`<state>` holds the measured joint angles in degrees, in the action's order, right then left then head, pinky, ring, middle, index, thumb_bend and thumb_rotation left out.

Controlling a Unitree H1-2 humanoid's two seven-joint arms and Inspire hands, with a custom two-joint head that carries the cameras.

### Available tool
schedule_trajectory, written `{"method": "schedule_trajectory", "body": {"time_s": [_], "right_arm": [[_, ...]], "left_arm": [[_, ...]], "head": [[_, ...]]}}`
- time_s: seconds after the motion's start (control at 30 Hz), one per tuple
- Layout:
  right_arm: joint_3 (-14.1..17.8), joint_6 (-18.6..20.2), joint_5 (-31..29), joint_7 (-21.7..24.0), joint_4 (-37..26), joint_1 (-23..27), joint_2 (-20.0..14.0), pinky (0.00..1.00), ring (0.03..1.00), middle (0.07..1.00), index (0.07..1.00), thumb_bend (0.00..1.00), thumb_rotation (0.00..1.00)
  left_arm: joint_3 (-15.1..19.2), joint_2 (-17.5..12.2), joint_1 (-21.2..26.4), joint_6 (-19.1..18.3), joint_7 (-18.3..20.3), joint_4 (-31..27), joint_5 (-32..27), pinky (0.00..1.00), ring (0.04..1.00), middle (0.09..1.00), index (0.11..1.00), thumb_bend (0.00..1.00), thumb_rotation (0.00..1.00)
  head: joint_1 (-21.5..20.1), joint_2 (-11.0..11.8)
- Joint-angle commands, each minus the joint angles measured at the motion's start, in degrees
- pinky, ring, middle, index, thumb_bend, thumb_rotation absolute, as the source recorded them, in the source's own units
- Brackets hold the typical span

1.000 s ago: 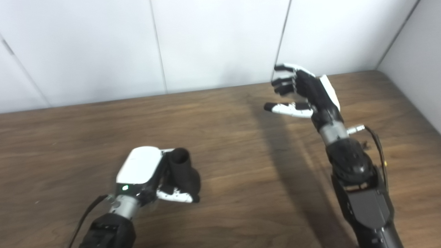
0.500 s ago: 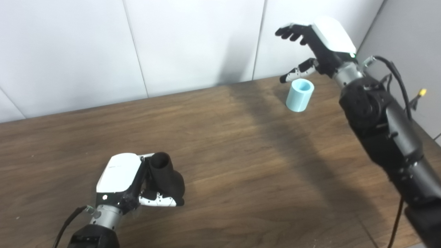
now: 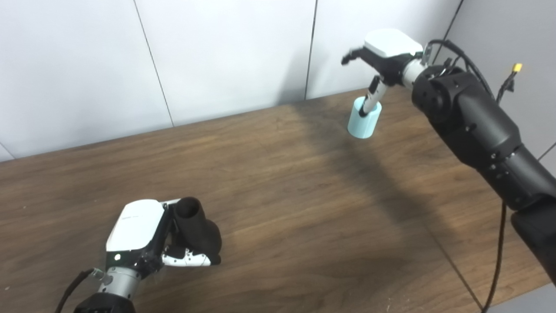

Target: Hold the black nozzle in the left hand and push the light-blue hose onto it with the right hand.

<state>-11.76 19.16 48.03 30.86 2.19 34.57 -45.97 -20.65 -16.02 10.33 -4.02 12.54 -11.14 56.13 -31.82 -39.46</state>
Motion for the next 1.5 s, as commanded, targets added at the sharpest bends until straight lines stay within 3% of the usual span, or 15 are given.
{"method": "schedule_trajectory", "body": {"time_s": [0.0, 0.3, 0.43, 0.63, 0.93, 1.1, 1.23, 1.27, 1.3, 1.37, 1.47], "right_arm": [[0.50, -0.33, 0.53, -0.61, 1.19, 3.28, -1.43, 0.87, 0.905, 0.870, 0.802, 1.00, 0.24], [-0.93, -1.26, -0.25, -3.17, 11.75, 4.60, 1.35, 0.85, 0.901, 0.866, 0.820, 1.00, 0.23], [-1.26, -2.38, -0.70, -4.59, 14.54, 4.79, 2.30, 0.85, 0.947, 0.875, 0.817, 1.00, 0.23], [-0.63, -4.65, -2.64, -8.84, 16.70, 4.25, 3.29, 0.71, 0.831, 0.840, 0.795, 1.00, 0.19], [0.08, -6.13, -5.11, -13.03, 17.72, 3.71, 4.00, 0.66, 0.793, 0.813, 0.768, 1.00, 0.12], [-0.36, -7.72, -5.87, -13.59, 16.98, 3.23, 3.39, 0.62, 0.673, 0.712, 0.706, 0.89, 0.04], [-0.40, -6.98, -5.66, -13.48, 15.89, 2.80, 3.37, 0.51, 0.543, 0.599, 0.637, 0.83, 0.00], [-0.43, -6.88, -5.55, -13.49, 15.71, 2.74, 3.36, 0.49, 0.517, 0.532, 0.583, 0.68, 0.00], [-0.64, -6.80, -5.20, -13.41, 15.50, 2.69, 3.25, 0.47, 0.504, 0.498, 0.555, 0.61, 0.00], [-1.21, -6.17, -4.09, -12.92, 14.87, 2.65, 2.91, 0.43, 0.472, 0.460, 0.530, 0.54, 0.00], [-1.90, -5.82, -3.01, -11.97, 14.03, 2.62, 2.20, 0.34, 0.410, 0.425, 0.521, 0.53, 0.00]], "left_arm": [[0.39, -0.92, -0.32, -0.34, 0.85, -1.36, 0.31, 0.42, 0.464, 0.469, 0.490, 0.51, 0.00], [0.47, -0.90, -0.66, -0.32, 1.57, -1.63, 0.94, 0.43, 0.465, 0.482, 0.487, 0.51, 0.00], [0.44, -1.04, -0.66, -0.32, 1.75, -1.70, 1.19, 0.43, 0.465, 0.489, 0.484, 0.51, 0.00], [0.71, -1.14, -0.71, -0.27, 1.65, -1.76, 1.10, 0.43, 0.465, 0.488, 0.484, 0.51, 0.00], [0.67, -1.09, -0.70, -0.27, 2.01, -1.97, 1.33, 0.42, 0.465, 0.485, 0.486, 0.51, 0.00], [0.68, -1.07, -0.77, -0.45, 2.48, -2.18, 1.20, 0.43, 0.465, 0.486, 0.485, 0.51, 0.00], [0.59, -1.32, -0.74, -0.28, 2.64, -2.19, 1.46, 0.42, 0.498, 0.478, 0.483, 0.50, 0.00], [0.61, -1.35, -0.74, -0.24, 2.61, -2.17, 1.47, 0.42, 0.500, 0.479, 0.482, 0.50, 0.00], [0.65, -1.33, -0.75, -0.30, 2.60, -2.16, 1.46, 0.43, 0.501, 0.480, 0.482, 0.50, 0.00], [0.72, -1.34, -0.76, -0.34, 2.72, -2.26, 1.29, 0.43, 0.504, 0.481, 0.480, 0.50, 0.00], [0.84, -1.41, -0.76, -0.02, 2.37, -2.25, 0.98, 0.42, 0.501, 0.481, 0.480, 0.50, 0.00]], "head": [[0.03, -0.20], [0.56, -0.74], [0.80, -0.90], [0.80, -1.12], [1.16, -1.50], [1.64, -2.05], [1.46, -2.38], [1.42, -2.39], [1.38, -2.41], [1.31, -2.52], [1.23, -2.58]]}}
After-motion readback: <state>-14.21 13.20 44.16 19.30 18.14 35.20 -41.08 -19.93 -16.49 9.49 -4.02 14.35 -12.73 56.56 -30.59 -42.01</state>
